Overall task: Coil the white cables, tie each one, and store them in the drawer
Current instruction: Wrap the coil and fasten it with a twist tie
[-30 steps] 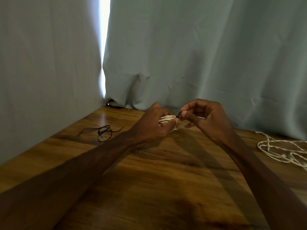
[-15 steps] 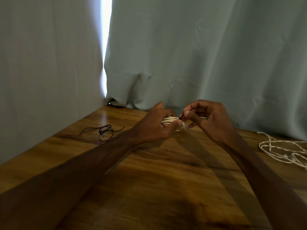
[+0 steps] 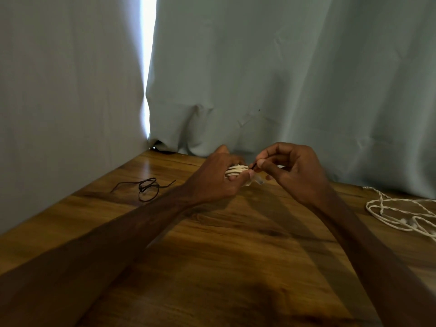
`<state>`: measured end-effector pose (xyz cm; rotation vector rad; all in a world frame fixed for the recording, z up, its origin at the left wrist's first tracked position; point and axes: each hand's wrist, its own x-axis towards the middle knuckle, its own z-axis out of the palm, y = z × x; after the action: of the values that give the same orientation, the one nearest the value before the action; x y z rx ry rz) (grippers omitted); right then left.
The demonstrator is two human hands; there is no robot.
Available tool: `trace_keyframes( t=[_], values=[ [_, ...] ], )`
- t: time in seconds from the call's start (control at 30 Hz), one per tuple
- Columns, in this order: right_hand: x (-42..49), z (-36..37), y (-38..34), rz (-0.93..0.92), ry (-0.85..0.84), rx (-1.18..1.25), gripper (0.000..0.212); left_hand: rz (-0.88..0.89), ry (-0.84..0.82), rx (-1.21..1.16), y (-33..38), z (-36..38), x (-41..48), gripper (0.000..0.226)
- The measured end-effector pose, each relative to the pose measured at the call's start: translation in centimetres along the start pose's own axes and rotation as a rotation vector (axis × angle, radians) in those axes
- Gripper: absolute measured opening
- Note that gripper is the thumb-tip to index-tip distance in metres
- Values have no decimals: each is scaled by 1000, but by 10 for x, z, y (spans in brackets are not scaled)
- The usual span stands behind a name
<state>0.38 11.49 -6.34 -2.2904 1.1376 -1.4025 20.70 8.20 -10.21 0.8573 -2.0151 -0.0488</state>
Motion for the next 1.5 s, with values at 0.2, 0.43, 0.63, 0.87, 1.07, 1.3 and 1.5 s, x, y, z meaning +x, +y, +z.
trace_keyframes(
  t=[0.2,0.43,0.63,0.87,1.07,1.3,1.5],
  values=[
    [1,-3,-1,52,-36,152,14,-9,25,0,-1,-3,1,20],
    [2,-7,4,100,-78,179,17,44,-27,31,-3,0,4,24],
    [1,-11,5,102,-102,196,15,93,-20,47,-2,-1,3,23],
    [2,-10,9,81,-93,166,16,117,-30,42,-3,1,4,26],
    [2,-8,9,77,-63,136,15,135,-15,35,1,0,4,22],
    [1,-4,6,1,-64,0,12,142,-14,9,6,-1,3,17],
    [0,-4,5,-17,-63,-38,12,117,-24,-29,9,-2,2,13]
  ],
)
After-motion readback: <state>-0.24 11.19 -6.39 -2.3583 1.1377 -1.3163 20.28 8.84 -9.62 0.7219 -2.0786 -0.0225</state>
